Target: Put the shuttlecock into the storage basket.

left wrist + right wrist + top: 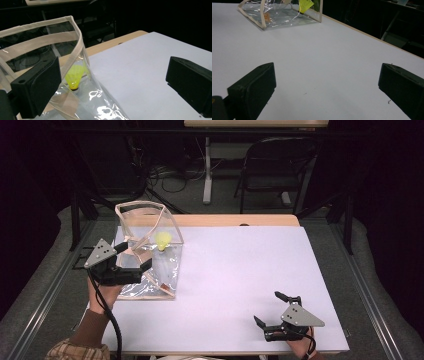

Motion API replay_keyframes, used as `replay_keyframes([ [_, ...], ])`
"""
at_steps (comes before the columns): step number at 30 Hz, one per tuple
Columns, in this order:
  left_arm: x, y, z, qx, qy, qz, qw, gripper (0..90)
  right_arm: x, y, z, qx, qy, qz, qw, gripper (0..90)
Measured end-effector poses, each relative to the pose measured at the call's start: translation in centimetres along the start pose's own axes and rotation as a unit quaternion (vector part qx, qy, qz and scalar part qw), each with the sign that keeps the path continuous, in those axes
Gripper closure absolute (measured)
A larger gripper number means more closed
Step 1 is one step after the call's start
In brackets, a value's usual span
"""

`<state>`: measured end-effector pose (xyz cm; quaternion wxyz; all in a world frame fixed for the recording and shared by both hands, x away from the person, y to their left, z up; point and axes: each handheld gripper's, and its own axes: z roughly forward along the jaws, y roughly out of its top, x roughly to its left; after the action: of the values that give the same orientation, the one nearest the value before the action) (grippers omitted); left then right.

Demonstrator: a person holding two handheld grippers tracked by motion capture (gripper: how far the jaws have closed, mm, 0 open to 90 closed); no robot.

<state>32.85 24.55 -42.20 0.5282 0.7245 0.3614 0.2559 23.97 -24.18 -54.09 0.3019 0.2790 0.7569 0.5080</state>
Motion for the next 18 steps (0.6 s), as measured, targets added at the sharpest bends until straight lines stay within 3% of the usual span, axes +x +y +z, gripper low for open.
replay_keyframes([
  [11, -1.2, -2.1, -0.7, 0.006, 0.000, 0.004, 1.0000, 0.1, 0.0, 0.0, 0.0, 0.000, 0.001, -0.001, 1.0000, 0.9],
  [18, -1.6, -3.7, -0.8, 0.002, -0.014, 0.015, 0.9998, 0.1, 0.0, 0.0, 0.0, 0.001, 0.001, 0.000, 1.0000, 0.9],
])
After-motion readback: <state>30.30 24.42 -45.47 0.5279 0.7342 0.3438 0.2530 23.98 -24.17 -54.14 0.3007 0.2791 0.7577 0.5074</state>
